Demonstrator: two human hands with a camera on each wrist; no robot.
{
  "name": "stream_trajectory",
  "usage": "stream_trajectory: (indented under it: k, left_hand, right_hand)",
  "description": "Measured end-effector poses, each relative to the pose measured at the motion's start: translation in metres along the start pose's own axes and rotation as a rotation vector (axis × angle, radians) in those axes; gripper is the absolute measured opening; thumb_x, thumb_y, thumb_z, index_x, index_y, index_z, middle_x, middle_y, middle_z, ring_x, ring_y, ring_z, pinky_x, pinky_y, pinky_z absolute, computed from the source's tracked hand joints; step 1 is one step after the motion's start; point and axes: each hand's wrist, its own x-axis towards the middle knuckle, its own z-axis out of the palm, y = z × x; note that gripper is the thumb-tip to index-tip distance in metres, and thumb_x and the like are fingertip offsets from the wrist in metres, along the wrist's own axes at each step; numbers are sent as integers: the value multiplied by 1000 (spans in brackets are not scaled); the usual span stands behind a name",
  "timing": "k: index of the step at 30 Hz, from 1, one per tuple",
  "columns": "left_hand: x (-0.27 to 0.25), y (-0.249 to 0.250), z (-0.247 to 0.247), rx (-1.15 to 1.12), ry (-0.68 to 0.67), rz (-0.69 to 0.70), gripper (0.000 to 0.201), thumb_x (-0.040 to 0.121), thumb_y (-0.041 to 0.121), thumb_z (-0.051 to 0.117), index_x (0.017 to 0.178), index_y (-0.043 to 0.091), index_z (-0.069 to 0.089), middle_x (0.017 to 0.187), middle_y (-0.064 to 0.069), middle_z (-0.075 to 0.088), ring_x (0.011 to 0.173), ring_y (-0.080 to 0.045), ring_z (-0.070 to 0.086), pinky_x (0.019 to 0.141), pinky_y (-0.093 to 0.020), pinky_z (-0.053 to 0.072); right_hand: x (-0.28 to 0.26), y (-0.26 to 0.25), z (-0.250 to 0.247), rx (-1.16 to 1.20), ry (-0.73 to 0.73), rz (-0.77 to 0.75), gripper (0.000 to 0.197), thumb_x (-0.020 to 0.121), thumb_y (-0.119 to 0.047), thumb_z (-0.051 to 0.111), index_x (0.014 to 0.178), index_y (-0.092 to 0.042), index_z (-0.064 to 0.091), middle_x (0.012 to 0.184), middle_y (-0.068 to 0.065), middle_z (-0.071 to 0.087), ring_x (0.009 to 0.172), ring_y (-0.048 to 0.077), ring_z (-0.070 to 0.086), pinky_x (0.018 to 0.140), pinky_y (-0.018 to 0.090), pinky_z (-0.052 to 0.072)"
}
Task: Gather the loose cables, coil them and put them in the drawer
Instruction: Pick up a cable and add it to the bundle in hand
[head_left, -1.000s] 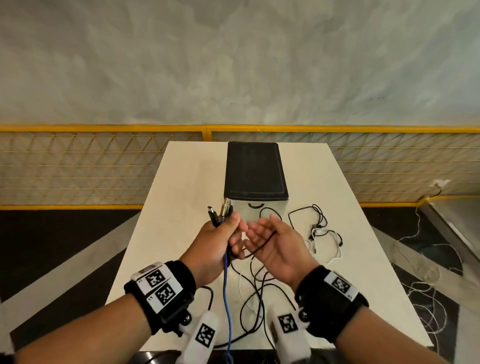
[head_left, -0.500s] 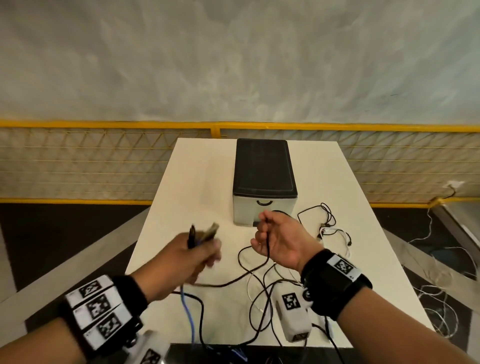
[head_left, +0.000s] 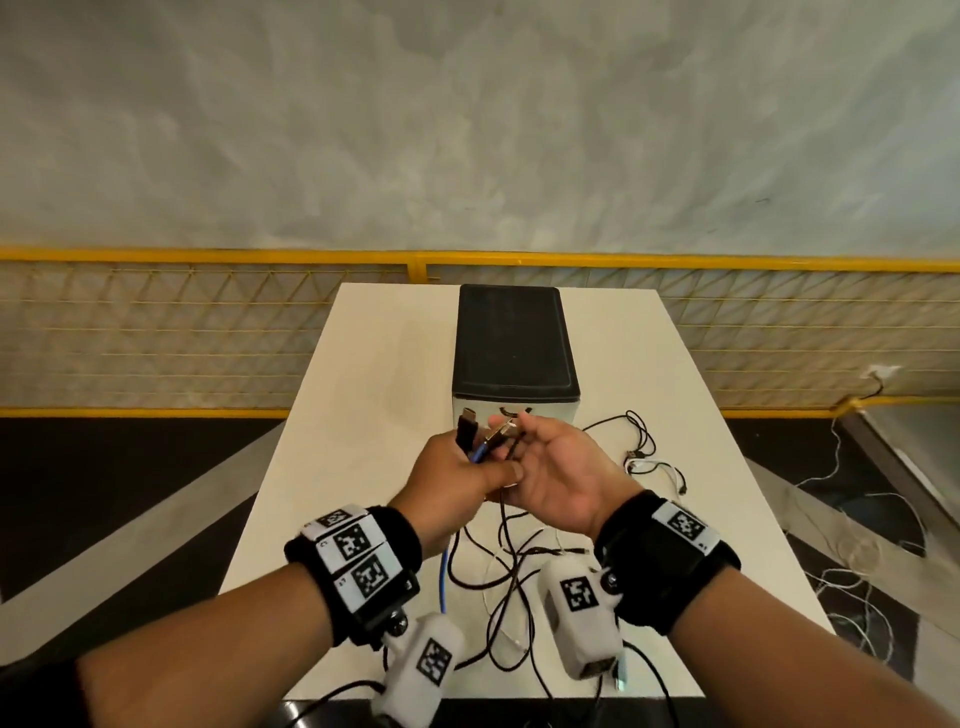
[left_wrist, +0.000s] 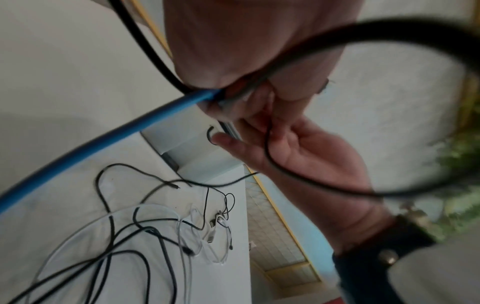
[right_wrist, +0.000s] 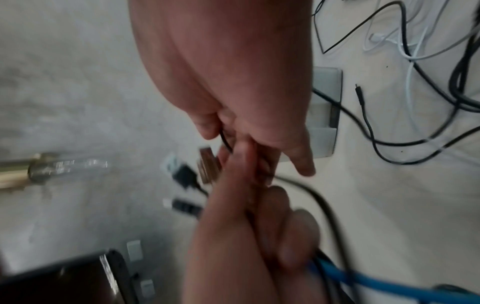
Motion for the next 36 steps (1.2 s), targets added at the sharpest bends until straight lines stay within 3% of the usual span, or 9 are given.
stream_trajectory:
  k: [6,11,14,17,19,21,23,30,36]
  left_hand:
    - [-30,-9,-43,116,-180,-198,22,75,2,81,73,11,62,59,2,50,41,-8,35,45,-24,22]
    - [-69,-19,-70,434,-539,-230,22,64,12,88,68,10,66,65,3,62,60,-8,56,57,-24,44]
    - [-82,-31,-86,548,-601,-301,31,65,15,86,80,-3,66,74,3,67,74,-7,63,74,-28,51]
    - [-88,-40,-104,702,-677,-424,40,69,28,84,96,4,68,89,-5,68,84,-9,67,83,-25,53]
    - [-86,-43,-111,623,-548,-428,39,63,30,84,88,9,62,82,-10,62,71,-15,63,68,-31,54]
    - [-75,-41,-110,327,-334,-396,43,59,29,85,79,12,51,67,-8,43,51,-14,39,46,-28,36]
    - [-56,-31,-98,72,-203,-300,51,60,36,89,75,13,45,60,-2,32,47,-12,25,42,-23,24]
    - [-3,-18,-2,120,9,-44,13,83,3,74,85,3,61,62,3,56,39,5,48,39,-8,34]
    - [-1,-37,10,117,-9,-19,13,80,0,72,88,9,74,76,-2,73,71,-14,69,64,-25,54]
  right_hand:
    - [1,-24,-19,41,48,37,39,104,-26,32,81,-10,59,86,14,75,90,29,75,86,51,55]
    - [5,-25,-29,105,144,16,33,103,-16,35,78,-8,55,61,7,69,66,23,75,72,49,58]
    - [7,-31,-39,98,189,7,32,105,-20,33,81,-13,53,61,5,67,67,22,75,72,48,58]
    - [10,-34,-43,115,205,-16,32,105,-22,31,84,-15,52,66,7,70,71,24,76,74,45,59]
    - [8,-32,-41,93,206,-14,32,106,-24,30,85,-15,53,70,8,70,73,26,76,81,47,55]
    - [4,-24,-39,40,192,-9,31,106,-24,31,87,-15,53,75,10,71,76,26,76,85,48,51]
    - [2,-9,-36,-36,168,2,29,106,-25,31,90,-16,54,83,11,74,86,27,75,89,48,49]
    - [-1,35,-12,-112,33,65,42,105,-29,27,99,-16,66,85,0,76,78,16,64,85,39,45]
    - [-1,41,-17,-69,71,57,40,103,-23,30,109,-9,67,102,10,70,95,28,59,92,44,41]
